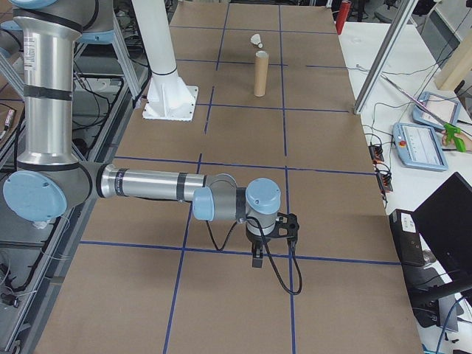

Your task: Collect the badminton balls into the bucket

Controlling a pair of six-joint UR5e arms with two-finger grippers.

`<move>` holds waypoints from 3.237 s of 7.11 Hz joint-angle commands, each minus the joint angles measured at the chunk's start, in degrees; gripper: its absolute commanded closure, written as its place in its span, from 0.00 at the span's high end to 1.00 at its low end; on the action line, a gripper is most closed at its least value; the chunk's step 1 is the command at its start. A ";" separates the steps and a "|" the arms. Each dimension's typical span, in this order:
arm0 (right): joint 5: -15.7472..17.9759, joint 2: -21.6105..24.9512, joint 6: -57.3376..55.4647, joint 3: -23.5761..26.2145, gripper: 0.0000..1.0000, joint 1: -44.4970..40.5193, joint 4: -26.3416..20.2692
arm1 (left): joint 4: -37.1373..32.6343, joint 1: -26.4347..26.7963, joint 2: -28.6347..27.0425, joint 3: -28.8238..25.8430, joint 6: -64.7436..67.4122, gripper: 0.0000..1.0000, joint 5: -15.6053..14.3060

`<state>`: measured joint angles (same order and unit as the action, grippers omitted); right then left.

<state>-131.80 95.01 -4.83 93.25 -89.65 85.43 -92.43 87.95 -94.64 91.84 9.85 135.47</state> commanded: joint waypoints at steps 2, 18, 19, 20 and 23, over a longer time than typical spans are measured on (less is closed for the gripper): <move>-0.04 0.00 0.00 0.00 1.00 0.00 0.00 | -4.24 -2.16 -0.02 8.27 14.76 1.00 6.16; -0.04 0.00 0.00 -0.09 1.00 0.00 0.00 | -81.42 -27.99 12.56 -12.21 71.80 1.00 -6.62; -0.04 0.00 0.00 -0.09 1.00 0.00 0.00 | -81.42 -28.79 12.12 -12.64 71.80 1.00 -6.88; -0.04 0.00 0.00 -0.09 1.00 0.00 0.00 | -81.42 -30.01 11.68 -13.17 71.80 1.00 -7.67; -0.04 0.00 0.00 -0.09 1.00 0.00 0.00 | -81.33 -31.61 10.19 -14.05 71.80 0.96 -7.67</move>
<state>-131.84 95.01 -4.83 93.17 -89.65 85.43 -173.77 56.88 -83.84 78.06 81.65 127.83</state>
